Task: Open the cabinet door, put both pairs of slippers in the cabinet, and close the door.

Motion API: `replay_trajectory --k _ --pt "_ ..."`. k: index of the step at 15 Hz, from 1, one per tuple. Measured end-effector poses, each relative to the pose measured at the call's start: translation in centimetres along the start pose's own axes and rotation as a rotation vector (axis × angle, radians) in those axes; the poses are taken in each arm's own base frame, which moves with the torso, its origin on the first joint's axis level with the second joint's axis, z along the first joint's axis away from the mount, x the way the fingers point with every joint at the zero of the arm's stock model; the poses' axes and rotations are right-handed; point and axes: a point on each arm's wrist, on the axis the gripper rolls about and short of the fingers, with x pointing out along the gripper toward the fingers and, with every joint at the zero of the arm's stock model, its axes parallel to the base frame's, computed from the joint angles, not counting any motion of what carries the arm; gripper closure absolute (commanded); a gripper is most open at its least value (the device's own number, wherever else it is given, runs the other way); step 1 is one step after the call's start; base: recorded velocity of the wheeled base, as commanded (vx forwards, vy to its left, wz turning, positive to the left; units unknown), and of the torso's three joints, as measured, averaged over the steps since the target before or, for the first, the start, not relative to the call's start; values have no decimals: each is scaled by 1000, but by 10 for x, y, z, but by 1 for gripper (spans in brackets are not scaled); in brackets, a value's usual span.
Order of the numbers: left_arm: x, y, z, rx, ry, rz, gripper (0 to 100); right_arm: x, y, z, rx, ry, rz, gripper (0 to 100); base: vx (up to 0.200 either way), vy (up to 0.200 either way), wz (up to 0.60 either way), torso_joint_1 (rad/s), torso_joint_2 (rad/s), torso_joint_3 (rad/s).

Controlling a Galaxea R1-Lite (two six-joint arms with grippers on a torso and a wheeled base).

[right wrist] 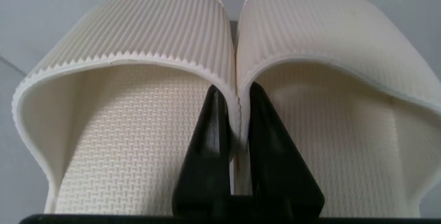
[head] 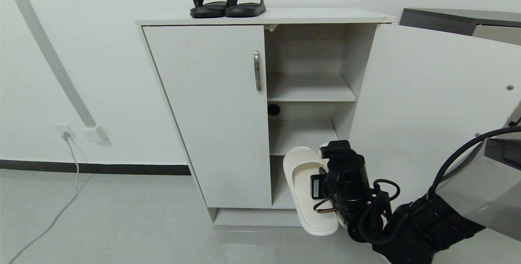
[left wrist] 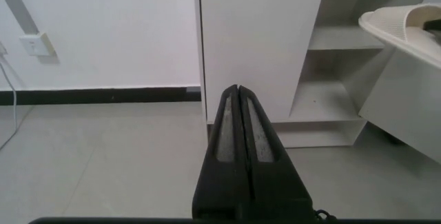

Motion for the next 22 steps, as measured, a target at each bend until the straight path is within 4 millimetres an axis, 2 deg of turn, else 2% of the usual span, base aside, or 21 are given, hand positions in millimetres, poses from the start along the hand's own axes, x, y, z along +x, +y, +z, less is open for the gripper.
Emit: replay_trajectory --k 14,19,22 --pt "0 0 0 3 1 -2 100 19 19 -8 -14 -14 4 100 0 0 0 3 3 -184" --pt "0 0 0 2 2 -1 100 11 23 2 -10 -179 34 100 0 0 0 0 0 0" --pt "0 0 0 2 2 -2 100 17 18 -3 -23 -187 -26 100 0 0 0 0 0 0"
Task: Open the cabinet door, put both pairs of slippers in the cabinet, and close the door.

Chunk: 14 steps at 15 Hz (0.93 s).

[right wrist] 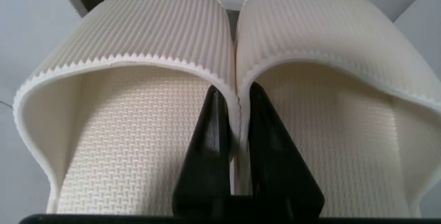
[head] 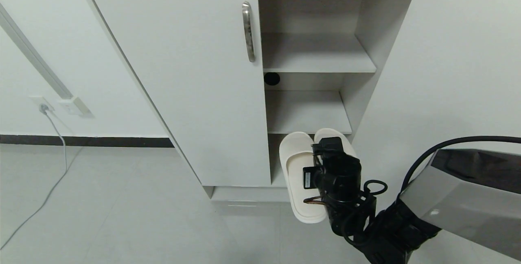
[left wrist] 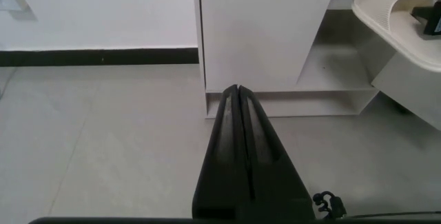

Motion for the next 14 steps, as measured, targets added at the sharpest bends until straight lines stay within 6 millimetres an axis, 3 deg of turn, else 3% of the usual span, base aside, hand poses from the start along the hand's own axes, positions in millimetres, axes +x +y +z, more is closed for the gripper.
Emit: replay_trajectory --k 6,14 --pt "0 0 0 -1 0 0 100 3 -1 -5 -7 8 -8 100 0 0 0 0 0 0" --pt "0 0 0 -1 -1 0 100 4 0 -5 -4 7 -6 100 200 0 0 0 1 2"
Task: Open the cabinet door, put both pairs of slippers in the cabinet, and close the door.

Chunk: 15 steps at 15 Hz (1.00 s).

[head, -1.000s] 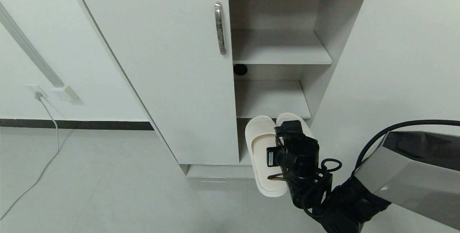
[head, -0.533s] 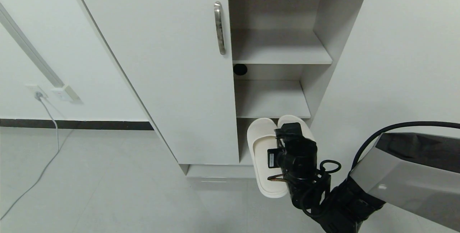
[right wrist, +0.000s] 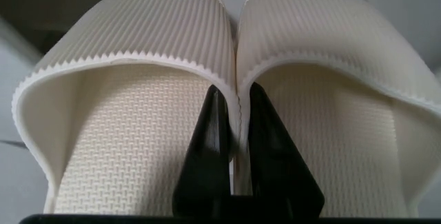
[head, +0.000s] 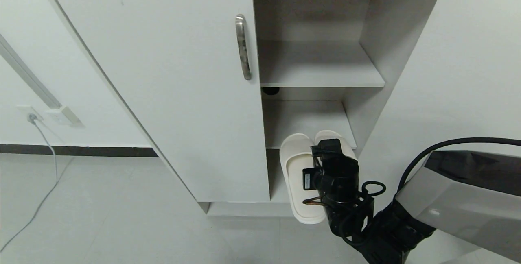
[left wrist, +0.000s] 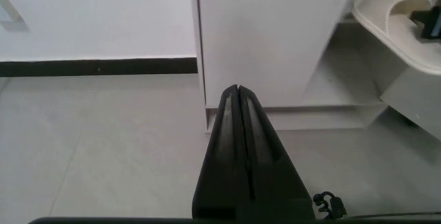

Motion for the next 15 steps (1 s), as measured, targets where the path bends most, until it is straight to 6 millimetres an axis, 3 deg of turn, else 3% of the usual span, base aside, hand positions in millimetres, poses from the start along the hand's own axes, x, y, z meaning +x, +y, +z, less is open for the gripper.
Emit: replay_trajectory --k 6,15 --pt "0 0 0 -2 0 1 100 27 1 2 38 -47 -30 100 33 0 0 0 1 0" --pt "0 0 0 -3 0 0 100 104 -4 16 43 -53 -87 100 0 0 0 0 0 0"
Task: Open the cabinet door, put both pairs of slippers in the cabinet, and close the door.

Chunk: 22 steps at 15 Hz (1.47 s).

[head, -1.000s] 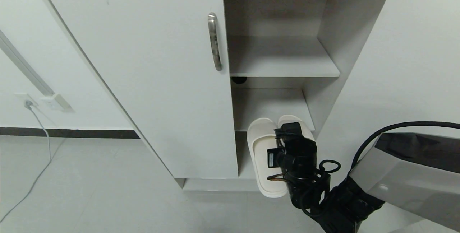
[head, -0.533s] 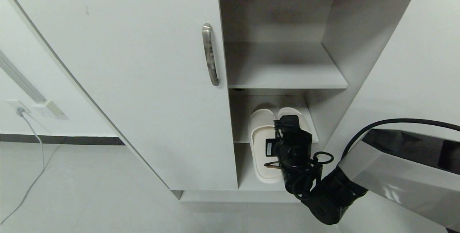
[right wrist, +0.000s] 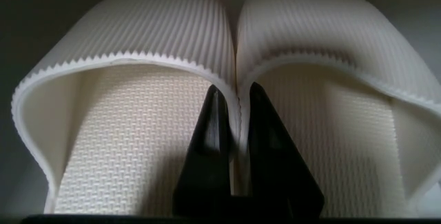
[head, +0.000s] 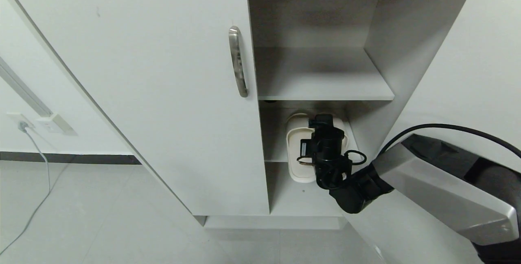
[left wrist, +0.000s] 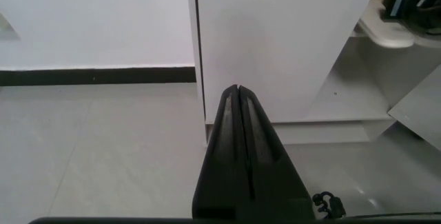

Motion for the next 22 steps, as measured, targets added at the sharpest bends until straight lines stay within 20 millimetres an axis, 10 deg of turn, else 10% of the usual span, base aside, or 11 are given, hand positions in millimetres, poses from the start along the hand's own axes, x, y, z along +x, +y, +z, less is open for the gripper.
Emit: replay_trajectory --k 17,18,22 --pt "0 0 0 0 0 1 100 46 9 9 -10 -11 -13 100 0 0 0 0 0 0" --pt "0 0 0 0 0 1 100 47 9 9 -10 -12 -14 0 0 0 0 0 0 0" --pt "0 0 0 -1 0 2 100 49 9 5 -13 -10 -17 0 0 0 0 0 0 0"
